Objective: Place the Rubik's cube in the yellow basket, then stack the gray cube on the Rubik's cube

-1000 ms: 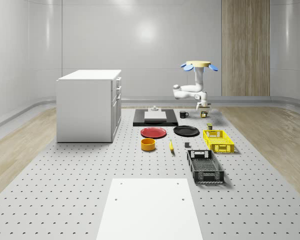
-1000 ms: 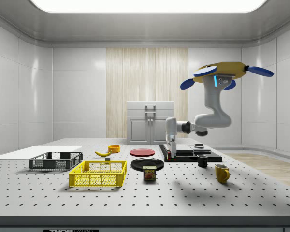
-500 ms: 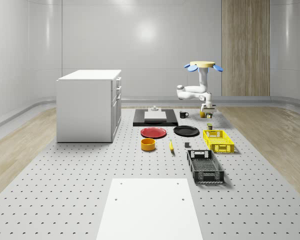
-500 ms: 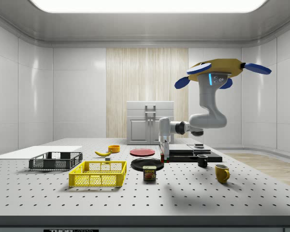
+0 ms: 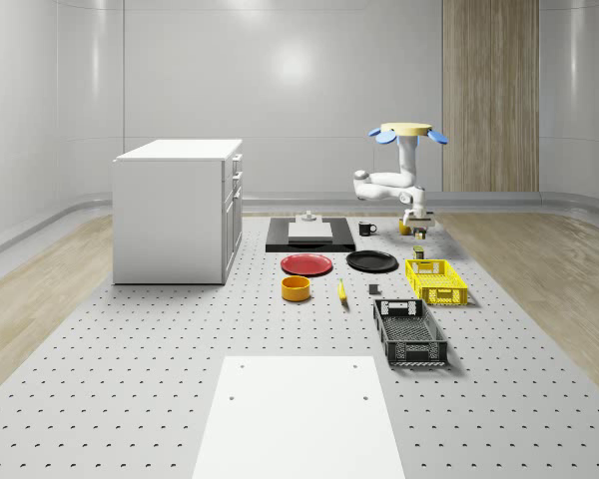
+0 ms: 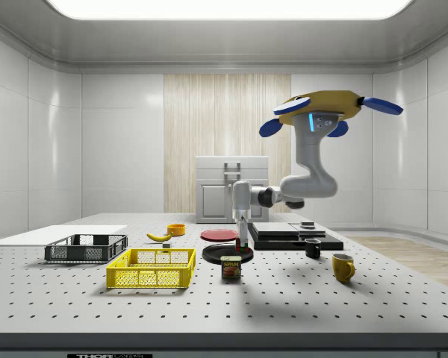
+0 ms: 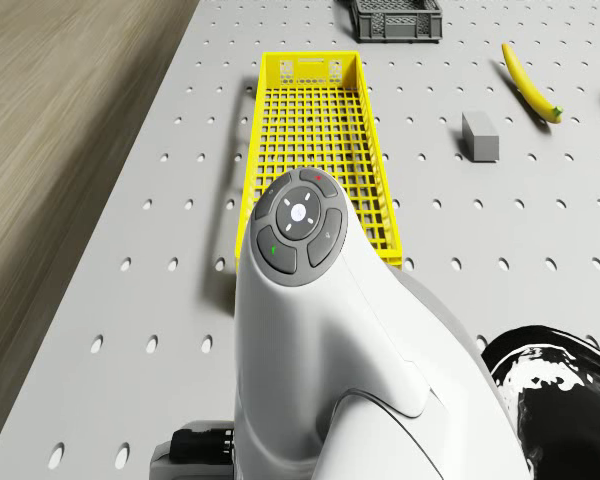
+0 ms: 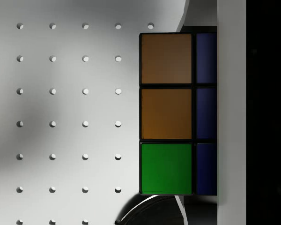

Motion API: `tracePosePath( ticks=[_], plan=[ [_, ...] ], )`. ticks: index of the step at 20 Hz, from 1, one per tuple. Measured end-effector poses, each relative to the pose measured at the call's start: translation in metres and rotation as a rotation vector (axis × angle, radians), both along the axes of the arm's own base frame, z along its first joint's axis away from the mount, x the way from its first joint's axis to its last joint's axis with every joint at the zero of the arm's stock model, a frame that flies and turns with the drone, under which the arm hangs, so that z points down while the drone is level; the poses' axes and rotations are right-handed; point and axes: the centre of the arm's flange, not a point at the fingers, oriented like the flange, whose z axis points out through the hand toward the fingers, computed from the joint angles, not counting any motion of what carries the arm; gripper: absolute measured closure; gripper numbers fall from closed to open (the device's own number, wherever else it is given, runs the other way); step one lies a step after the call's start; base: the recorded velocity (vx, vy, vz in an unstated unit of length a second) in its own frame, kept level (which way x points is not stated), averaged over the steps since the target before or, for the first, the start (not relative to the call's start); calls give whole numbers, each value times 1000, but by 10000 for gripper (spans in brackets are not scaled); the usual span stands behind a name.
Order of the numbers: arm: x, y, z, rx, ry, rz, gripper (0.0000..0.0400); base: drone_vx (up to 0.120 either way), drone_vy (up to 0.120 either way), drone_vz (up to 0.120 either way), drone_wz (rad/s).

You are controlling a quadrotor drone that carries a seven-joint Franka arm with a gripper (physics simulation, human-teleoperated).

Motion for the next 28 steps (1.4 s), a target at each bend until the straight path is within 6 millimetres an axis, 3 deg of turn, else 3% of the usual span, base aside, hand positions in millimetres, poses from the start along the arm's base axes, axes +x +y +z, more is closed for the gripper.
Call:
tracePosePath(
  ticks=[3,28],
  plan=[
    [0,0,0,0,0,0,75,120,-93,0,0],
    [0,0,0,0,0,0,75,120,0,0,0]
  ],
)
